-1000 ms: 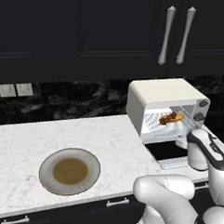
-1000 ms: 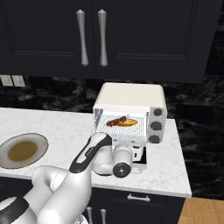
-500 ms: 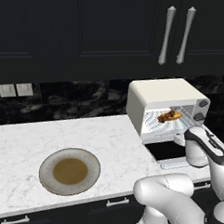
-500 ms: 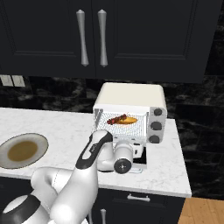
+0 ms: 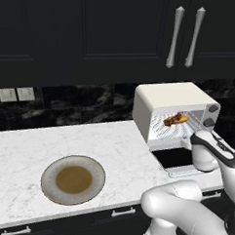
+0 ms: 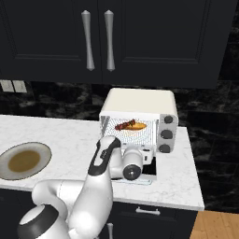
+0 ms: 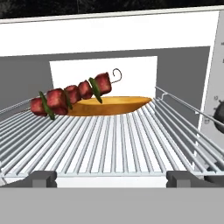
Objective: Pick up the kebab skewer and baguette bread, and place them inside the toaster oven. Close the toaster oven door and start by setting the timer.
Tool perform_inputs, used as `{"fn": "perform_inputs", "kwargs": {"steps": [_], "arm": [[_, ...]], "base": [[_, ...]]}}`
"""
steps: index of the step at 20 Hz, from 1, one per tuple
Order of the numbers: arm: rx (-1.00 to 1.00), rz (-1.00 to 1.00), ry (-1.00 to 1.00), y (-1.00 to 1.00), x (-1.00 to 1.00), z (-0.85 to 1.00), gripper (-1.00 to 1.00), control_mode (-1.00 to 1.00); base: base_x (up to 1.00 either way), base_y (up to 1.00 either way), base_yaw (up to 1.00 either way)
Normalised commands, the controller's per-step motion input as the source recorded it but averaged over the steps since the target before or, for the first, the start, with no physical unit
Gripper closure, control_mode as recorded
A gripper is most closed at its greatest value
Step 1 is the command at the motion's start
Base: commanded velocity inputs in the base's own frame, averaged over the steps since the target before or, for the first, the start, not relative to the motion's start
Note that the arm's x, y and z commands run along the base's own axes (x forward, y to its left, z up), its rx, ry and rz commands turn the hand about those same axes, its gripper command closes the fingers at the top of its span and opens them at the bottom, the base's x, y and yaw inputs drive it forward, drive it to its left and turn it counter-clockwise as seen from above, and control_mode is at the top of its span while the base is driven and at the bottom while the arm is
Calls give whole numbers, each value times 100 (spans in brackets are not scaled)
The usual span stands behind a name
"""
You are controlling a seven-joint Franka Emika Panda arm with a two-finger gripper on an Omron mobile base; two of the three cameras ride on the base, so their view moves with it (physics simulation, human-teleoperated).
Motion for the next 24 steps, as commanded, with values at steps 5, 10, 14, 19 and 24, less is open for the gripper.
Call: {"fn": "perform_inputs", "kwargs": {"steps": [5, 10, 14, 19, 24], "arm": [[0, 0, 0, 0, 18, 0, -100, -100], [0, 0, 0, 0, 21, 0, -100, -100], [0, 0, 0, 0, 20, 0, -100, -100], [0, 0, 0, 0, 23, 0, -100, -100], [0, 0, 0, 2, 19, 0, -100, -100]], "base": [[0, 0, 0], [0, 0, 0], [0, 0, 0], [0, 0, 0], [0, 0, 0]]}}
